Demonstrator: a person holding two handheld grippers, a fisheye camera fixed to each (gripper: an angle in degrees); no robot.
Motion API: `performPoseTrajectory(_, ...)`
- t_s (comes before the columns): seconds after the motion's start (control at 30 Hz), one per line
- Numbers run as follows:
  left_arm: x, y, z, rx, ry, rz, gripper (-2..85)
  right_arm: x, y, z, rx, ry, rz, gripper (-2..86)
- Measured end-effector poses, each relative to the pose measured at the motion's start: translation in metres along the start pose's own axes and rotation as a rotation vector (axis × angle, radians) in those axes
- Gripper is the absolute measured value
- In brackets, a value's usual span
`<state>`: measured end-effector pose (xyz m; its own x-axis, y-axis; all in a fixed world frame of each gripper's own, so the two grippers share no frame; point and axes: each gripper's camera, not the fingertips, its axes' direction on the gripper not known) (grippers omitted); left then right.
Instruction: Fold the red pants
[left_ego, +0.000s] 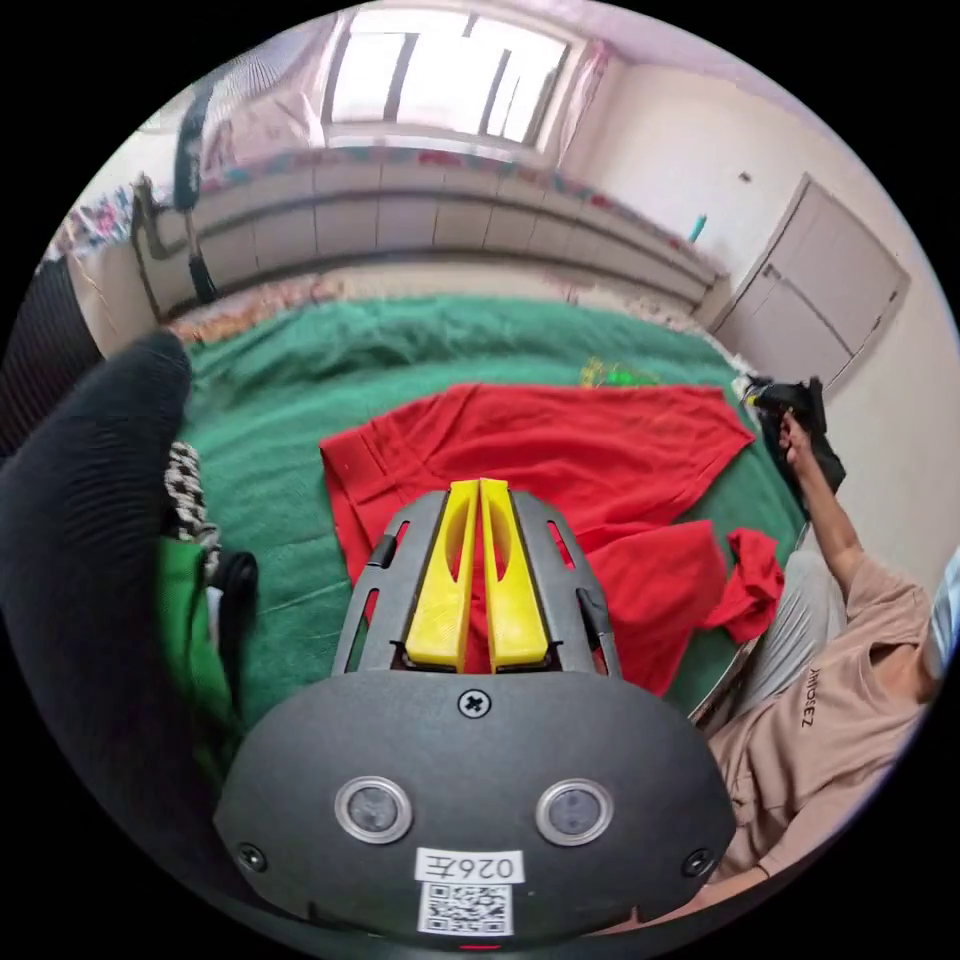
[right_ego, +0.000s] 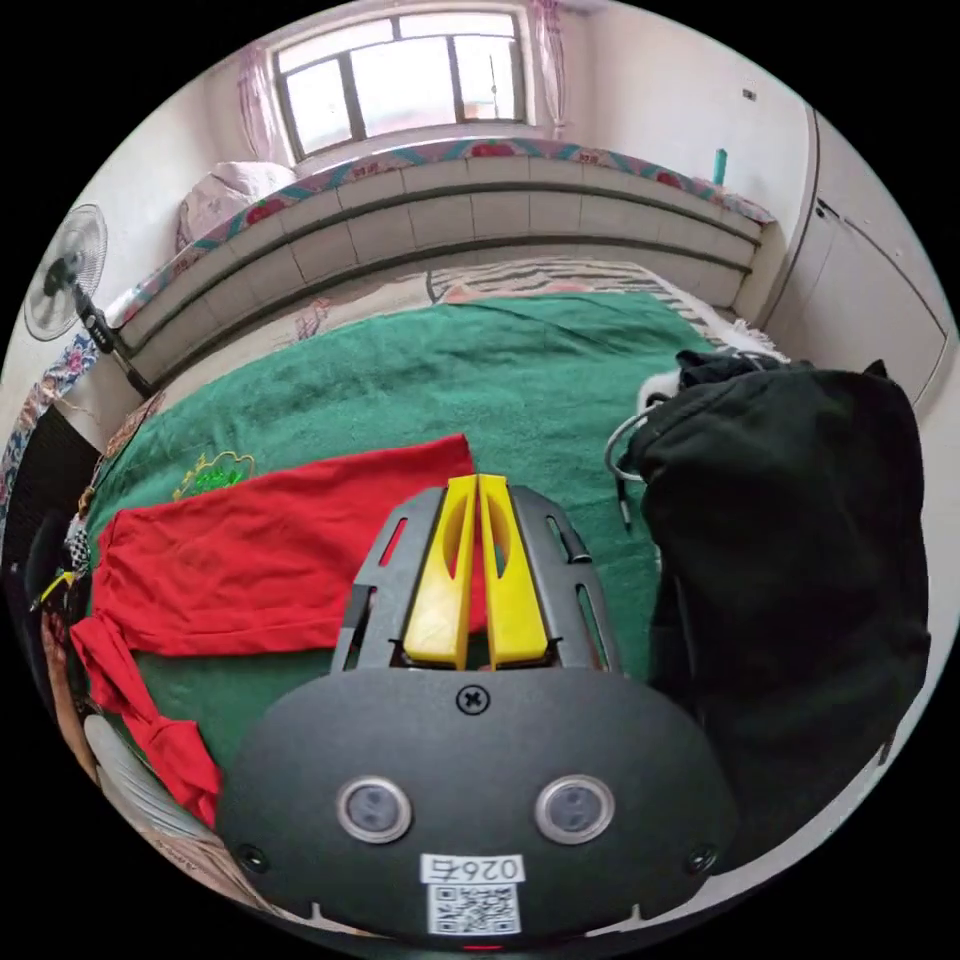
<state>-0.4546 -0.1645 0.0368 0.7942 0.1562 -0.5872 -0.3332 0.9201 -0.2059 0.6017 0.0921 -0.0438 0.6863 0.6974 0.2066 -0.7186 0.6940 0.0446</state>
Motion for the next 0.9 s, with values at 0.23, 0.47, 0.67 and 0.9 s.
performPoseTrajectory(0.23, 0.125, 0.132, -0.294, 1.07, 0.167, 0.275, -0.8, -0.077, 0.144, -0.284, 0.934, -0.431, -0.3, -0.9)
performPoseTrajectory(0.47, 0.209, 0.17, -0.381, 1.154, 0.265, 0.49, 5.0, -0.172, 0.209, -0.357, 0.968, -0.604, -0.451, -0.9)
performPoseTrajectory(0.67, 0.266, 0.13, -0.277, 0.516, -0.041, 0.446, 15.8, -0.306, 0.216, -0.29, 0.424, -0.423, -0.673, 0.1)
performPoseTrajectory(0.9, 0.327, 0.068, -0.145, -0.085, -0.286, 0.675, 16.0, -0.407, 0.223, -0.202, 0.041, -0.391, -0.79, 7.9)
